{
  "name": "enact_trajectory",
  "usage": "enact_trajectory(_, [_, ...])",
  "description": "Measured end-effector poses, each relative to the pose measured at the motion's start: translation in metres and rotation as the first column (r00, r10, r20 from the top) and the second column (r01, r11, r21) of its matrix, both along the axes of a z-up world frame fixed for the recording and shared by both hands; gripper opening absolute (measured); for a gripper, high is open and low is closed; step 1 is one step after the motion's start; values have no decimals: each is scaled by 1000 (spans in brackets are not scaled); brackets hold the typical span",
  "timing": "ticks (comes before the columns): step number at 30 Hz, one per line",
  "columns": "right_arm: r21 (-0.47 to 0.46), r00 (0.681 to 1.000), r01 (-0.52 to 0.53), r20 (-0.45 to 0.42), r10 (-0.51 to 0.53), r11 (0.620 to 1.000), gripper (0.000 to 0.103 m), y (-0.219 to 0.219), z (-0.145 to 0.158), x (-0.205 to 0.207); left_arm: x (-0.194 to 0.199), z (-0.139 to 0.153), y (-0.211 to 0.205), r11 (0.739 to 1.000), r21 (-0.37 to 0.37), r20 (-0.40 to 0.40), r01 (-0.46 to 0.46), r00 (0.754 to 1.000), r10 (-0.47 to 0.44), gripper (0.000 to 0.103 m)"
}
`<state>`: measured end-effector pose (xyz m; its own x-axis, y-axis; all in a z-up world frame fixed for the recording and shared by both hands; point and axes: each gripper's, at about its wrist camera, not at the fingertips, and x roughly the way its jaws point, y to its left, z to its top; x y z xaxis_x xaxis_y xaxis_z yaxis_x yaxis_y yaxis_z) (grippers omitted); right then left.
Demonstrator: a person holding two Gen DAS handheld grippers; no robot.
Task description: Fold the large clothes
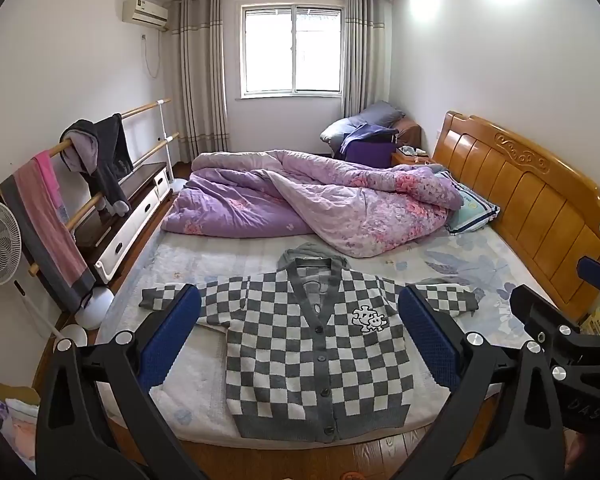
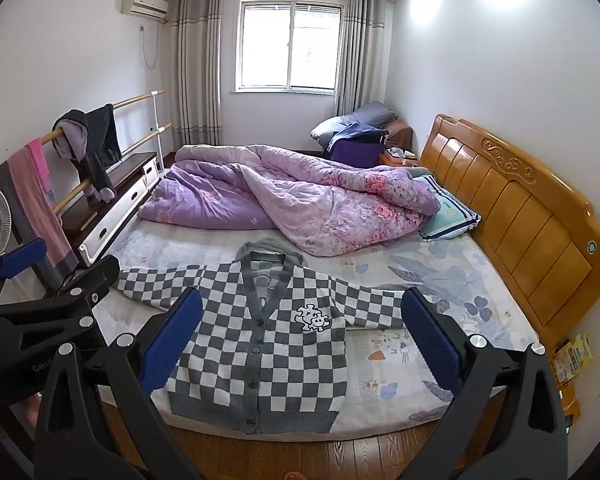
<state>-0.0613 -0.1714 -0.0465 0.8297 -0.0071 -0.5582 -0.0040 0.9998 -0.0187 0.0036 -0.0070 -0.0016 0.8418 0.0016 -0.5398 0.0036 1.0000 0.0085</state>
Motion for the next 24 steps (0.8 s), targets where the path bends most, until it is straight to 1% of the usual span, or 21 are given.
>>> enact_trajectory(5, [-7,1000,7,-9,-7,1000,96,4,0,2,-1,1,-1,1000,4,-10,4,1000,-4,98])
enact_trajectory(14, [-2,1000,13,-16,-13,1000,96,2,-3,8,1,4,-3,1000,11,-6,7,1000,-7,98])
enact_trajectory(15, [-4,1000,15,-16,-15,1000,96,4,-3,7,10,-5,0,1000,9,-5,12,1000,-12,98])
enact_trajectory(16, [-4,1000,16,-15,-16,1000,96,3,-2,7,12,-6,1,1000,6,-6,13,1000,-13,98])
enact_trajectory(24, [-6,1000,23,-16,-24,1000,96,7,-4,7,15,-8,-1,1000,4,-8,15,1000,-15,98])
